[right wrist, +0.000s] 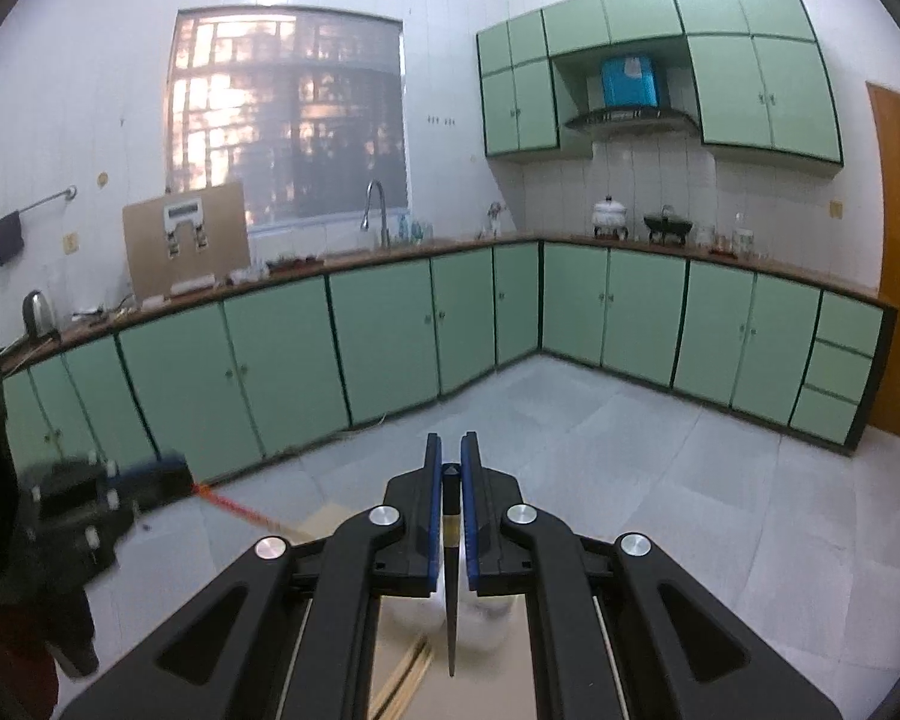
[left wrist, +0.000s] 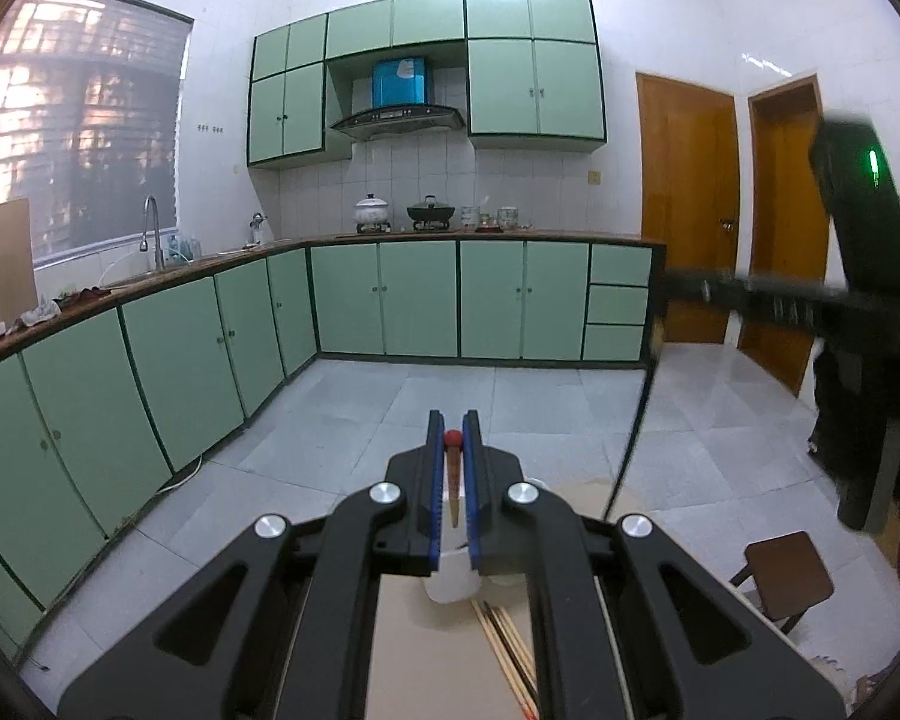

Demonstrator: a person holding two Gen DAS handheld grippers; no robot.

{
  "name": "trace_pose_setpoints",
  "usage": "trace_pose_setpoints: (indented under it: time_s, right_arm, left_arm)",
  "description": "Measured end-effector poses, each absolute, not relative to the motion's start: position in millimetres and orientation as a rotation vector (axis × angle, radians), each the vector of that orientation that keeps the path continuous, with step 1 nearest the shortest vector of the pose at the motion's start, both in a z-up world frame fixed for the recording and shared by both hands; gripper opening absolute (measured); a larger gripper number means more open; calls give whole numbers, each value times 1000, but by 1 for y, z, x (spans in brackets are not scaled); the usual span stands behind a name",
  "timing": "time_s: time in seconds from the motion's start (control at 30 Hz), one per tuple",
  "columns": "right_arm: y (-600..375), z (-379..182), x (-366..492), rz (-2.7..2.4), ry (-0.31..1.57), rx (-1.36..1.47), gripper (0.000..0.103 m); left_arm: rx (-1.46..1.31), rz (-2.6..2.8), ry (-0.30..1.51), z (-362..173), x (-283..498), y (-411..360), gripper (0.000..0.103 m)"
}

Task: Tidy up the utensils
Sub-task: 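Lift the black chopstick with the right gripper while the left lifts the red chopstick into the holder, then open both grippers and pull them back from the holder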

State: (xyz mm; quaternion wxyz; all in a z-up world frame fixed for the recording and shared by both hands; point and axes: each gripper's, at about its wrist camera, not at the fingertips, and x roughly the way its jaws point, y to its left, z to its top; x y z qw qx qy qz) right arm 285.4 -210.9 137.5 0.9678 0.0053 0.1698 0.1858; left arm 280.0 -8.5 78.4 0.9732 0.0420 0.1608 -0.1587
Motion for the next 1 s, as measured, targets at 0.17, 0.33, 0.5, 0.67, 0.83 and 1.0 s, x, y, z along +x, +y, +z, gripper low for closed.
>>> trace_pose_setpoints:
  time_s: [0.17, 0.33, 0.5, 0.67, 0.83, 1.0]
  right_arm:
    - [-211, 144, 324, 339, 310, 32, 6]
    - [-204, 111, 360, 290, 349, 22, 6]
    - [-205, 70, 373, 282, 402, 35, 6]
    - [-203, 40, 375, 282, 467, 16, 6]
    - [-217, 28, 365, 267, 491, 56, 20]
    - [-236, 26, 336, 218, 487, 76, 48]
  left_arm:
    - [90, -319, 347, 68, 312, -12, 5]
    - [99, -308, 357, 49, 343, -22, 5]
    - [91, -314, 382, 27, 363, -28, 5]
    - [91, -309, 419, 11, 375, -31, 6]
    - [74, -304, 418, 9, 366, -24, 40]
    - [70, -293, 409, 10, 342, -15, 52]
